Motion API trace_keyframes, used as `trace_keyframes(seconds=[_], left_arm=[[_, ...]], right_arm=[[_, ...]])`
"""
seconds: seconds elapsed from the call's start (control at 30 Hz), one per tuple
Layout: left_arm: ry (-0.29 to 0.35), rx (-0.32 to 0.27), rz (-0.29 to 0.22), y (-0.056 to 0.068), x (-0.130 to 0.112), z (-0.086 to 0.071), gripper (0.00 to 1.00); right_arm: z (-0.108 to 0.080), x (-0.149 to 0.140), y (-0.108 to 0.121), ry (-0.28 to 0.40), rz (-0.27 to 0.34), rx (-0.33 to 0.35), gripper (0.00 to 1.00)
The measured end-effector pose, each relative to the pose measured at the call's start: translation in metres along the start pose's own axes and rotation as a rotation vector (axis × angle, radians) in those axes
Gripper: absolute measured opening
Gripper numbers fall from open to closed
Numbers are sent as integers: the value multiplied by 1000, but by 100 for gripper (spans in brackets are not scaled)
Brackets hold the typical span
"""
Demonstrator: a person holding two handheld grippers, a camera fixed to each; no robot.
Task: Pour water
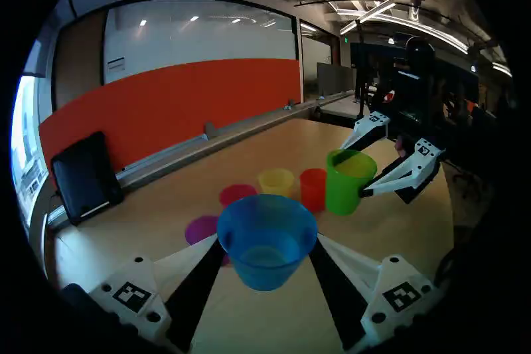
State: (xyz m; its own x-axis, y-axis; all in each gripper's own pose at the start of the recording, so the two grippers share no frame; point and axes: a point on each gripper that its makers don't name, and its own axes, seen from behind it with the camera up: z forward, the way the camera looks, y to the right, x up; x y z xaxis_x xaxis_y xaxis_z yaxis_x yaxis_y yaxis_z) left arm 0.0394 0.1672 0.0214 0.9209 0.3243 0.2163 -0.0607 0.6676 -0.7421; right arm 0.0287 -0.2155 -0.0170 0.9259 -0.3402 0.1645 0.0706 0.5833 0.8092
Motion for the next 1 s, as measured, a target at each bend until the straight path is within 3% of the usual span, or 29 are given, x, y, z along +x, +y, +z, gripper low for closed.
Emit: trace_keyframes(seconds=[0.47,1.0], left_arm=[[115,42,-11,-8,50,-36,85],[193,21,-25,-1,78,-43,85]], right_arm=[[-18,55,-2,125,-14,-28,93],[-22,83,4,215,27,-33,93]])
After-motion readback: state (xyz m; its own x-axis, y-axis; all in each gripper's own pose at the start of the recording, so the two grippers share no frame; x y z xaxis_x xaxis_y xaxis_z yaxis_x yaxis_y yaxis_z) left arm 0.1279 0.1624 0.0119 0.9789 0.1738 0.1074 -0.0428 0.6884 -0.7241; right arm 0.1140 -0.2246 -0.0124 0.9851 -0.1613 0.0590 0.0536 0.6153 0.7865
